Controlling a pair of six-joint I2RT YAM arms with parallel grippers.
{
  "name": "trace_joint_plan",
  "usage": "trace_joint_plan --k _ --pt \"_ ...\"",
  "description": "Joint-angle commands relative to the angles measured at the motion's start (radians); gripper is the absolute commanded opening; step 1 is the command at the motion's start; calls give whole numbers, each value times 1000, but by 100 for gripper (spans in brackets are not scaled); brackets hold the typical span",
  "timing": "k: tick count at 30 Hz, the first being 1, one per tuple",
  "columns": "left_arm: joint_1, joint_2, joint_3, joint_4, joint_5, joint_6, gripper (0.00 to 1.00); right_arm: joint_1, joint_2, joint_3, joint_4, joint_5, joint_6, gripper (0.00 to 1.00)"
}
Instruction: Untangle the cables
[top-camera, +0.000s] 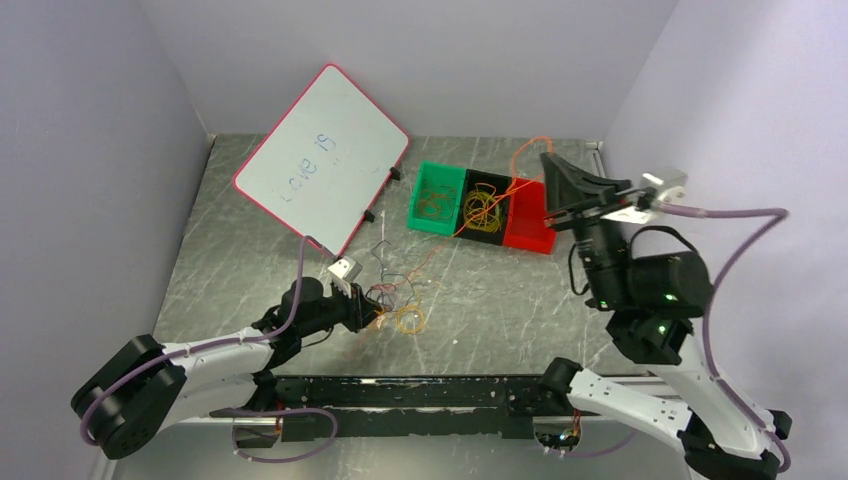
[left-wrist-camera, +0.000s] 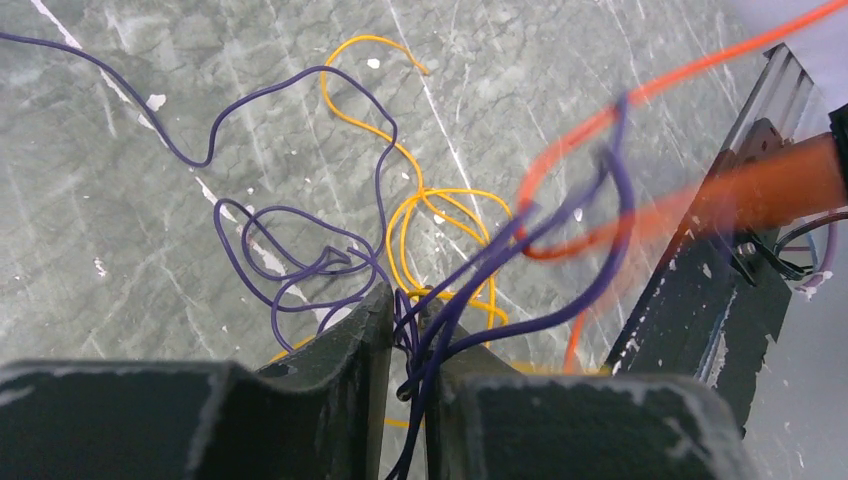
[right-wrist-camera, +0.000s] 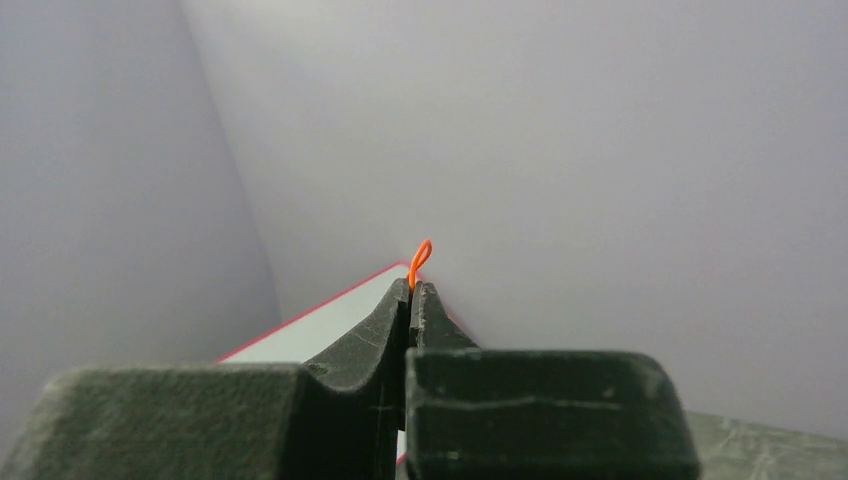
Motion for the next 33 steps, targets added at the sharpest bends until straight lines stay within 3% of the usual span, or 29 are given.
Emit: trace_joint_plan --k 1,12,21,33 --pt "-2 -11 -12 -21 -33 -2 22 -1 -40 65 38 109 -128 0" --pt "-2 -17 2 -58 -49 0 17 -1 -84 80 27 207 -195 0" --pt "-2 6 31 -157 -152 -41 7 0 -96 152 216 341 -471 0" --pt "-2 31 60 -314 -388 -225 7 1 -75 294 327 340 -701 0"
